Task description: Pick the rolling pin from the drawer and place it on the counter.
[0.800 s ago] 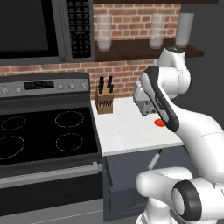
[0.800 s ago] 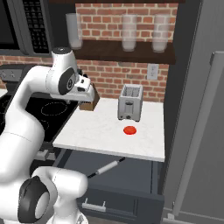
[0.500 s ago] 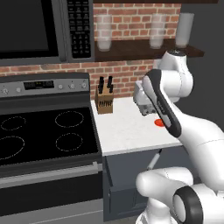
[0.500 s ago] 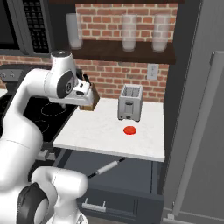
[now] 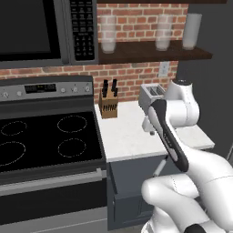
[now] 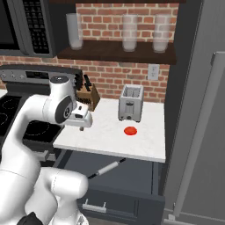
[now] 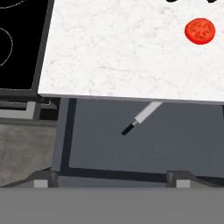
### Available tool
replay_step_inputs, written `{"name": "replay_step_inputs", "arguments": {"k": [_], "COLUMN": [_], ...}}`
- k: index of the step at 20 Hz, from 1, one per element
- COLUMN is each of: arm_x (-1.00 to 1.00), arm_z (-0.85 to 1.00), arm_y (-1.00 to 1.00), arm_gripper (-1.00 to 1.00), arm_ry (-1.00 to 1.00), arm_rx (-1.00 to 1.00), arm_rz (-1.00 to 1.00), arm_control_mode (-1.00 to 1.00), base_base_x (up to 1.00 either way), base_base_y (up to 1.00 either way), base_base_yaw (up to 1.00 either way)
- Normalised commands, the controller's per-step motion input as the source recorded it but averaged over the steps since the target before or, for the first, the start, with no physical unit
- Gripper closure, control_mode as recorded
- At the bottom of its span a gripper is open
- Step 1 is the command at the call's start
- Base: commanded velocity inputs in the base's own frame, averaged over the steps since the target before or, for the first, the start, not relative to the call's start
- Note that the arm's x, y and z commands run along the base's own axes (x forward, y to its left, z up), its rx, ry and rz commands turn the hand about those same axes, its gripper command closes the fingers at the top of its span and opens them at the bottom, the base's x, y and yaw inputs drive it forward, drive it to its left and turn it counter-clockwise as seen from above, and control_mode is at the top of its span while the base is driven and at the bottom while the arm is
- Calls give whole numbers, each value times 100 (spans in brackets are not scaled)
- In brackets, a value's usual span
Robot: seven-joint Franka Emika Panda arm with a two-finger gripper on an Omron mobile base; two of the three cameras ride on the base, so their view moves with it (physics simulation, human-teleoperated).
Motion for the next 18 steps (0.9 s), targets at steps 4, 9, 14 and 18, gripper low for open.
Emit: {"name": "replay_step_inputs", "arguments": {"k": [4,9,14,18], "arm_x": [-1,-5,0,0], "arm_z": [-53,-36,0,0], "arm_y": [0,0,0,0], "arm_gripper": [-100,-100,-100,-100], "arm_ry": [1,4,0,0], "arm_rx": [-1,0,0,0], "arm_rz": [0,0,0,0], "arm_control_mode": [-100,100,100,100], "base_base_x": [0,-5,-46,-68], "base_base_y": [0,0,-6,-8], "base_base_yaw": [0,0,0,0]}}
